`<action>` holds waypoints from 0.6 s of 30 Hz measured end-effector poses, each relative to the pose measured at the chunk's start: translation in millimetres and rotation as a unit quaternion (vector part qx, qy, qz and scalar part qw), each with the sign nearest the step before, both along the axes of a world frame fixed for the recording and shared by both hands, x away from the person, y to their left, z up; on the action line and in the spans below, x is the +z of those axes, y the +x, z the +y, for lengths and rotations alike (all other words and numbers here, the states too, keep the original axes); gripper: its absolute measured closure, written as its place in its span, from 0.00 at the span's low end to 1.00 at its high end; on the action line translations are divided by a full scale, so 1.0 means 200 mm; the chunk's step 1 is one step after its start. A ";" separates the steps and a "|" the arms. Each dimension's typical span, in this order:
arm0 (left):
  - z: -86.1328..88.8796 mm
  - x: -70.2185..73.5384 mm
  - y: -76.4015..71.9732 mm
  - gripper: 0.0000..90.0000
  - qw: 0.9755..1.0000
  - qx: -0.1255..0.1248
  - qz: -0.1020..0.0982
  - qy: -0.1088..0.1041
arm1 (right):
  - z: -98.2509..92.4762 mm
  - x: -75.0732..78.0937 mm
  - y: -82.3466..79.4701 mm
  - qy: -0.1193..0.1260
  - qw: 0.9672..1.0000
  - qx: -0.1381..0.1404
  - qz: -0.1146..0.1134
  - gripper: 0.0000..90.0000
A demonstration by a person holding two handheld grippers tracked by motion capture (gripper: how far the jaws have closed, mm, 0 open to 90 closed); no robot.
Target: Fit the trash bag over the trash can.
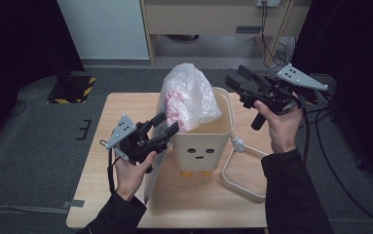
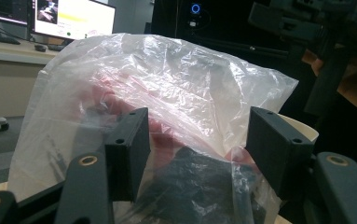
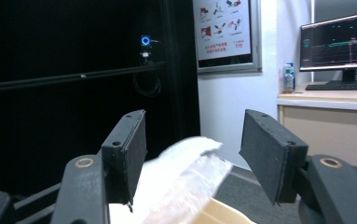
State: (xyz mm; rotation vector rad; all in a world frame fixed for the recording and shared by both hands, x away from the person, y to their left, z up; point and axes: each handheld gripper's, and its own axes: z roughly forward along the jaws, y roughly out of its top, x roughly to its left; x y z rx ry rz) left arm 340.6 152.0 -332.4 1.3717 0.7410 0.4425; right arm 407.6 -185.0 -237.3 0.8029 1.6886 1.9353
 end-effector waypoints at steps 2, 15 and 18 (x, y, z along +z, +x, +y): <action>0.00 0.00 0.00 0.44 1.000 -0.001 0.001 -0.001 | 0.03 0.02 0.00 0.001 1.000 0.004 -0.001 0.44; 0.00 0.00 0.00 0.46 1.000 -0.004 0.001 -0.001 | 0.30 0.10 0.07 -0.022 0.999 0.036 0.005 0.47; 0.00 0.00 0.00 0.46 1.000 -0.004 0.001 -0.001 | 0.37 0.07 0.10 -0.041 0.998 0.040 0.021 0.46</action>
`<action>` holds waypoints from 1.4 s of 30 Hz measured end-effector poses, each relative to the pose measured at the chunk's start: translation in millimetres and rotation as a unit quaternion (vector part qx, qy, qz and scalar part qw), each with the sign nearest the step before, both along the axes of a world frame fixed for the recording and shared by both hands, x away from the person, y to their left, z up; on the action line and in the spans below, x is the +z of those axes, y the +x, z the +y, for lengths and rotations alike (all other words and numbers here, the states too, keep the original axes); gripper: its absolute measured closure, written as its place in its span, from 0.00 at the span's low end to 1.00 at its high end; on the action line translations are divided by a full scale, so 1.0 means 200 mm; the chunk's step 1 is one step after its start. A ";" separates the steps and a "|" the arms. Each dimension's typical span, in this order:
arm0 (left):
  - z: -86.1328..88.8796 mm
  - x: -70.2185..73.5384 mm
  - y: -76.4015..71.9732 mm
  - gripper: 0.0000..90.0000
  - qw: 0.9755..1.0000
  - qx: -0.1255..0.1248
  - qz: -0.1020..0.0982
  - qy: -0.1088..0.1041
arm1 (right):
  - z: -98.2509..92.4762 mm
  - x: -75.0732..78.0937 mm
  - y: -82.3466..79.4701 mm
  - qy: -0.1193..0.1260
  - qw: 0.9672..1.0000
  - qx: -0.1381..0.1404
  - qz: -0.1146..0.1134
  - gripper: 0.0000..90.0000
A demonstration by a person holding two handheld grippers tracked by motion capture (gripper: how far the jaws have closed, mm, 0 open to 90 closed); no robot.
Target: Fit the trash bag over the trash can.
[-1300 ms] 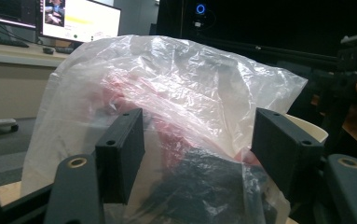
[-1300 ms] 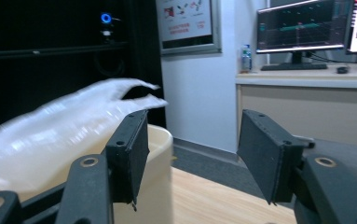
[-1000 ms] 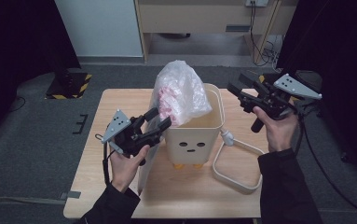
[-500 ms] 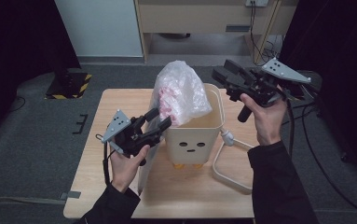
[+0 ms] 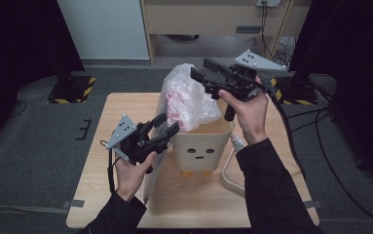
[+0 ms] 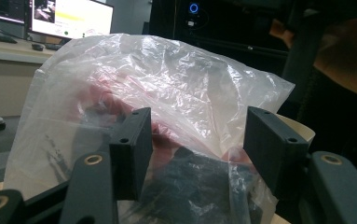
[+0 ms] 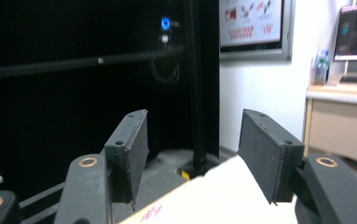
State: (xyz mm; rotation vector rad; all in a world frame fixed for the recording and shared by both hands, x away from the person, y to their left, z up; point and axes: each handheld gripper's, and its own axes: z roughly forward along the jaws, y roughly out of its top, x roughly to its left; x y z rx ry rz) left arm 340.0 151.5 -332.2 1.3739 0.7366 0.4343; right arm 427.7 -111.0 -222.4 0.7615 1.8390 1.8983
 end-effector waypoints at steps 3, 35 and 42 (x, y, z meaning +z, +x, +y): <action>0.00 0.00 0.00 0.46 1.000 0.000 0.000 0.001 | 0.05 -0.04 0.02 -0.028 0.999 0.001 0.016 0.46; 0.06 -0.21 -0.13 0.34 0.992 0.036 0.022 0.116 | 0.20 -0.37 0.15 -0.220 0.961 0.008 0.170 0.31; 0.07 -0.20 -0.11 0.63 0.993 0.064 0.025 0.095 | 0.13 -0.28 0.12 -0.150 0.982 -0.011 0.115 0.38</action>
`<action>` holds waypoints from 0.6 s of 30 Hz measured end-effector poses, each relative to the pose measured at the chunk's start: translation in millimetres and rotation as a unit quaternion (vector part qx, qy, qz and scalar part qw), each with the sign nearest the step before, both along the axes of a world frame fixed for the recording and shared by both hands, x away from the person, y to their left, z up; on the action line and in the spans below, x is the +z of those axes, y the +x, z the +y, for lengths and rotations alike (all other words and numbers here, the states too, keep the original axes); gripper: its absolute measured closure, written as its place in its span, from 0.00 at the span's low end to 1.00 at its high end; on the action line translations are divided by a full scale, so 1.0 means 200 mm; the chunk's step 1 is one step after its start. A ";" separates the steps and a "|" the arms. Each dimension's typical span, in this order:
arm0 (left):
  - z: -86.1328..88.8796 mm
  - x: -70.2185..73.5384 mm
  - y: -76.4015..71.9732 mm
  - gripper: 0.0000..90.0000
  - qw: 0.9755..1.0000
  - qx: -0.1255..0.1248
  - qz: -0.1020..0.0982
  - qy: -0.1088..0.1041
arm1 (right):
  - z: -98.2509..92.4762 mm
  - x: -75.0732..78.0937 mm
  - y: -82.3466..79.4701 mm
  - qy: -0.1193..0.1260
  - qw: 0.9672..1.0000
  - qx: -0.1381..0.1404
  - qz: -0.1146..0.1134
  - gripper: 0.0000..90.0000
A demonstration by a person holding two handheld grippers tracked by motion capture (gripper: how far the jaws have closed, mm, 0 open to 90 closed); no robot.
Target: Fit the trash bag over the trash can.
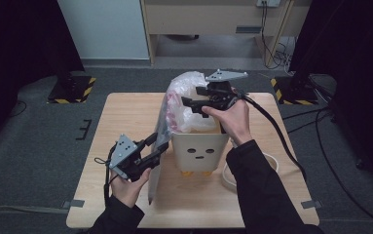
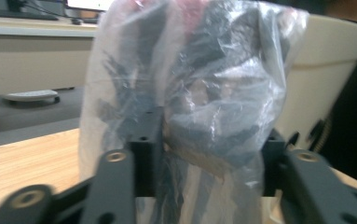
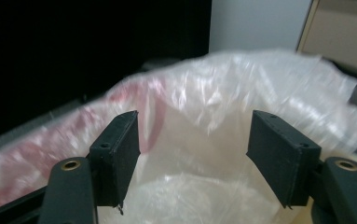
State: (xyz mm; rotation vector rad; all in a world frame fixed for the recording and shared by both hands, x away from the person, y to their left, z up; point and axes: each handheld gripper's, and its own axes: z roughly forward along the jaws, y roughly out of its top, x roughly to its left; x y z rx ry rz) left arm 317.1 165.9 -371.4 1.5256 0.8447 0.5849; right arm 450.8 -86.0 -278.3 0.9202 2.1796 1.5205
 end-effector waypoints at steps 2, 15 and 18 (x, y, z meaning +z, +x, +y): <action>0.00 0.01 0.00 0.71 1.000 0.007 -0.003 0.001 | -0.02 0.02 -0.01 0.019 1.000 -0.003 -0.014 0.39; -0.02 0.18 -0.05 1.00 0.996 0.001 -0.087 -0.006 | -0.07 0.08 -0.04 0.066 0.996 -0.001 -0.056 0.46; -0.04 0.23 -0.07 1.00 0.994 -0.014 -0.109 -0.002 | -0.08 0.10 -0.05 0.086 0.994 -0.001 -0.073 0.47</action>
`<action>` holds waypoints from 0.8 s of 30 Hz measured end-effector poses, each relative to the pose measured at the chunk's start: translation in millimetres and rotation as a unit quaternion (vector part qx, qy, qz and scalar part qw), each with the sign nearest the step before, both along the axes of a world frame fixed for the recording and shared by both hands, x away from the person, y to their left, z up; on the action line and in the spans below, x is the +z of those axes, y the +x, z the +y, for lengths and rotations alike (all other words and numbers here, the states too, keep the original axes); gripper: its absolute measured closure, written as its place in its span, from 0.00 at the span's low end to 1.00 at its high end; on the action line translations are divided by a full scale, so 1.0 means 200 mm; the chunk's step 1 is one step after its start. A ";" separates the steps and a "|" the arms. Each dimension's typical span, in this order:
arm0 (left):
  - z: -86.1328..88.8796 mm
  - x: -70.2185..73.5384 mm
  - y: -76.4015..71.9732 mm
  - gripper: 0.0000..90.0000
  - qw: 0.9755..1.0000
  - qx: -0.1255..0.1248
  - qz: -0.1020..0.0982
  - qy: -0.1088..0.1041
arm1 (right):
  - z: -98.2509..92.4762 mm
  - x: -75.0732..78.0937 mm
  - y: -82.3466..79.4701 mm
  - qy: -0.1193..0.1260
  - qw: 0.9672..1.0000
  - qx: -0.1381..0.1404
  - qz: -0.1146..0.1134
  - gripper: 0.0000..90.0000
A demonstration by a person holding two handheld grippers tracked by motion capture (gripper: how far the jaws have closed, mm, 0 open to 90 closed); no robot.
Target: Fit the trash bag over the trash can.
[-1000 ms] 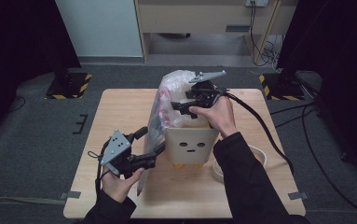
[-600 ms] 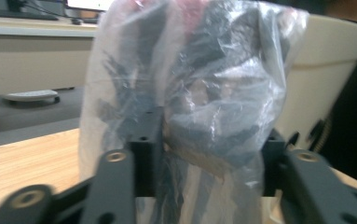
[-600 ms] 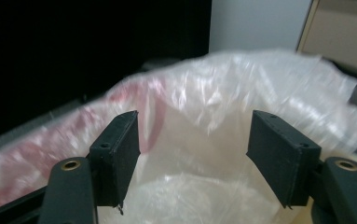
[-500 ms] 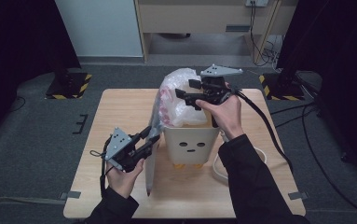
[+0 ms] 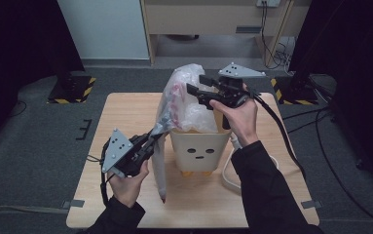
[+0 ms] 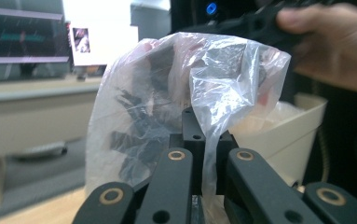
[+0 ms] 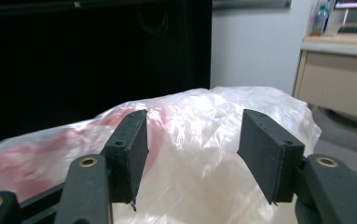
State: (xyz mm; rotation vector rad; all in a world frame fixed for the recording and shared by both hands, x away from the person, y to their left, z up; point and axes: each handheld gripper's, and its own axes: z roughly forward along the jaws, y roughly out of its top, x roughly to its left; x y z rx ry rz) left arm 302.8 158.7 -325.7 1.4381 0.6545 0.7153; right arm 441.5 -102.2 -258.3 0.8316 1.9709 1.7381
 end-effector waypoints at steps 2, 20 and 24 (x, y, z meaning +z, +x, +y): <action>-0.02 0.02 -0.01 1.00 1.000 -0.011 -0.006 -0.002 | -0.01 0.01 -0.01 0.010 1.000 0.002 -0.008 0.48; -0.10 0.03 -0.01 0.69 0.997 -0.068 0.028 0.004 | 0.10 -0.08 0.01 -0.057 0.996 0.047 0.047 0.54; -0.05 0.01 -0.05 0.42 0.998 -0.053 0.023 0.005 | 0.13 -0.12 0.03 -0.105 0.991 0.043 0.071 0.52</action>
